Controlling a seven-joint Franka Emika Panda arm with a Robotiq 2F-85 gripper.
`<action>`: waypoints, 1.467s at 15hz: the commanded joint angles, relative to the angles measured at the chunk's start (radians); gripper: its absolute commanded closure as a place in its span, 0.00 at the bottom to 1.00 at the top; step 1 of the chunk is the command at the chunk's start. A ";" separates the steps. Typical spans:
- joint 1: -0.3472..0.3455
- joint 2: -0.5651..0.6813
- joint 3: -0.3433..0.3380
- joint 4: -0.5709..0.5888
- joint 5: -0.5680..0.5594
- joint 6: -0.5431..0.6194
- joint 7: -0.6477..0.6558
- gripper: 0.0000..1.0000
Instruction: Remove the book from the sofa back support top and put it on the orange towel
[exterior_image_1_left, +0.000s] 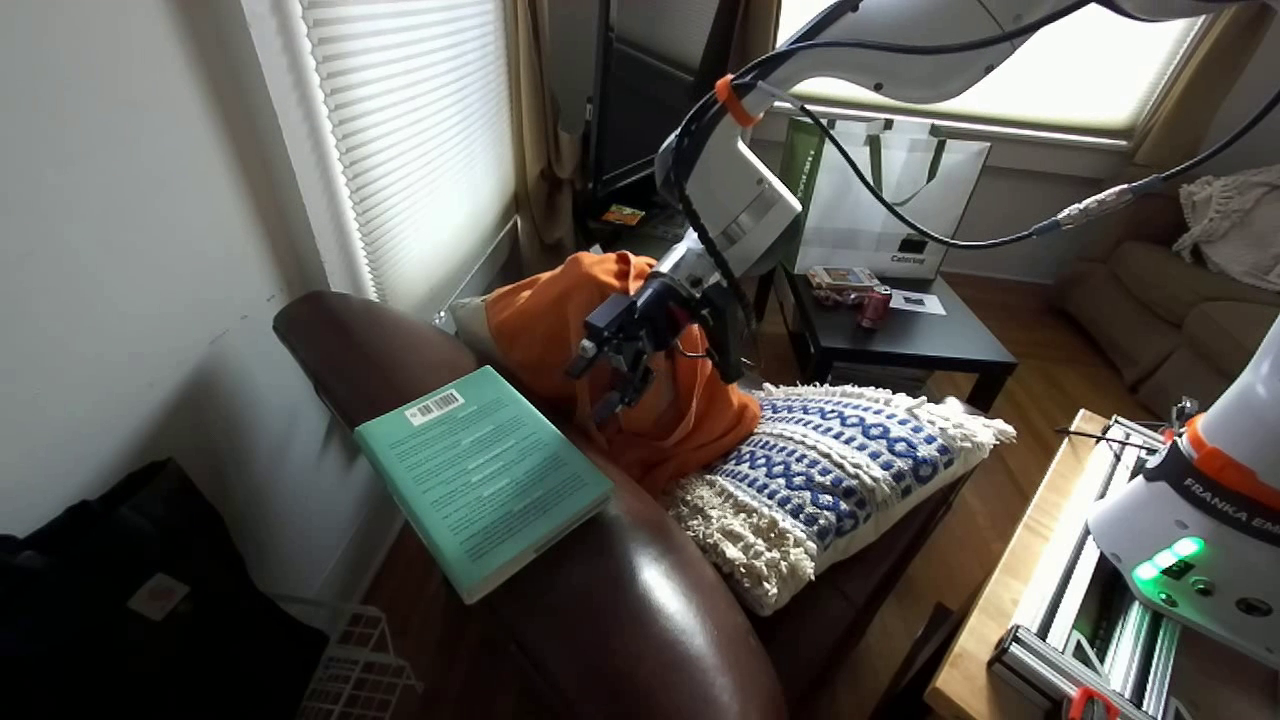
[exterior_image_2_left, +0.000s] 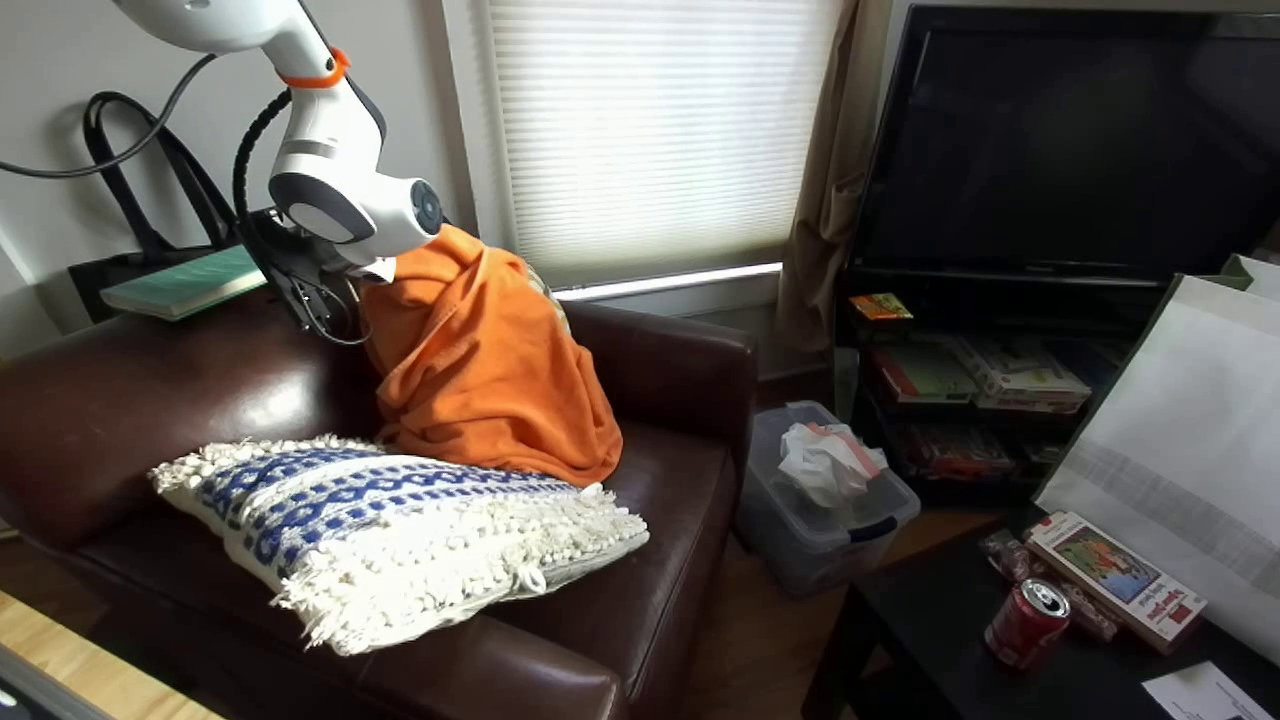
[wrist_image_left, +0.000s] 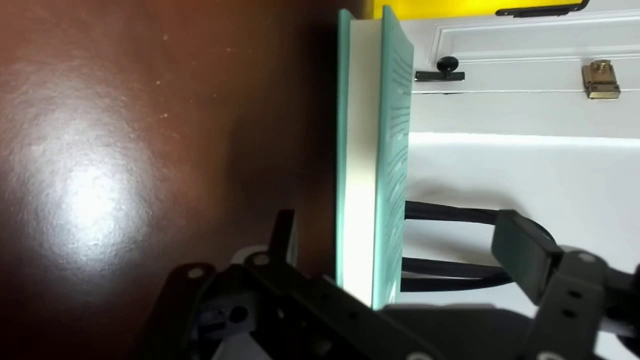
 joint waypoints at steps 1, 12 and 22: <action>0.019 0.004 -0.016 0.005 0.006 -0.008 0.002 0.00; 0.064 0.091 -0.005 0.090 0.100 0.011 -0.190 0.00; 0.064 0.176 0.005 0.182 0.098 -0.047 -0.211 0.01</action>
